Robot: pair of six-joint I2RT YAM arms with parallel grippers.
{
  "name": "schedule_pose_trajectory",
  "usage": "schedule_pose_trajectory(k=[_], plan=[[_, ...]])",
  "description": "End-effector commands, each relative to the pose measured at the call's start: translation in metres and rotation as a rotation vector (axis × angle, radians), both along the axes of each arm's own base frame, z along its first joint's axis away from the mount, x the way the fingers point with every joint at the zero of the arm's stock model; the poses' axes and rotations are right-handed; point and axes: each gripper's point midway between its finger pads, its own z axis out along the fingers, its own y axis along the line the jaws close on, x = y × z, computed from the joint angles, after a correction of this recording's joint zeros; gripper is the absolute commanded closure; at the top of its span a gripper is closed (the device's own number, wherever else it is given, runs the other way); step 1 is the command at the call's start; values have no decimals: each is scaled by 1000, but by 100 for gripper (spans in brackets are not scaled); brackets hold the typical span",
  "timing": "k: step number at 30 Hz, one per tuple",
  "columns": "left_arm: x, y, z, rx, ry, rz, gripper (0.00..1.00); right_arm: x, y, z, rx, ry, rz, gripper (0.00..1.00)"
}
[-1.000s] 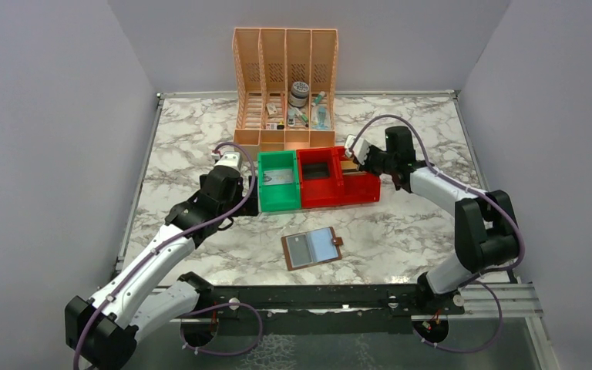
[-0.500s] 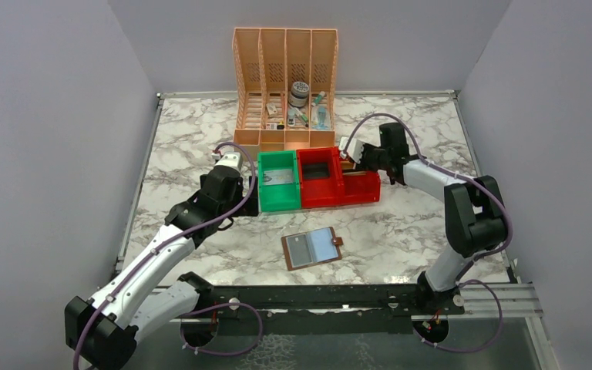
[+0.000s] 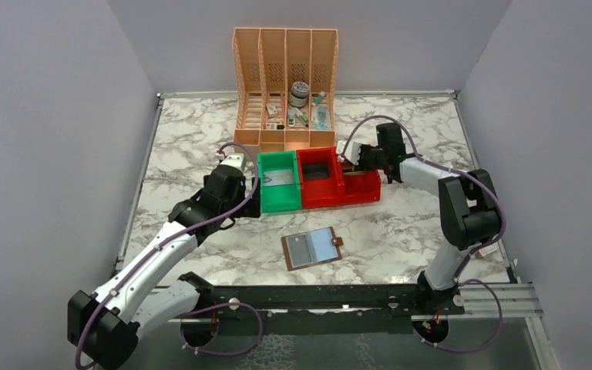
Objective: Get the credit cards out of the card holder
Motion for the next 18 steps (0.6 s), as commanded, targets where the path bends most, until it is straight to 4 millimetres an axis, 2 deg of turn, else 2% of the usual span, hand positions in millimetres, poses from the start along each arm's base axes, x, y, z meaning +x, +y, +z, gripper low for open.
schedule_pose_trajectory(k=[1, 9, 15, 18], plan=[[1, -4, 0, -7, 1, -22, 1, -2, 11, -1, 18, 19, 63, 80], [2, 2, 0, 3, -13, 6, 1, -14, 8, -22, -5, 137, 51, 54], [1, 1, 0, 1, -10, -1, 1, -20, 6, -23, -2, 153, 47, 49], [2, 2, -1, 3, -9, 3, 1, -25, 6, -25, -5, 183, 51, 39]])
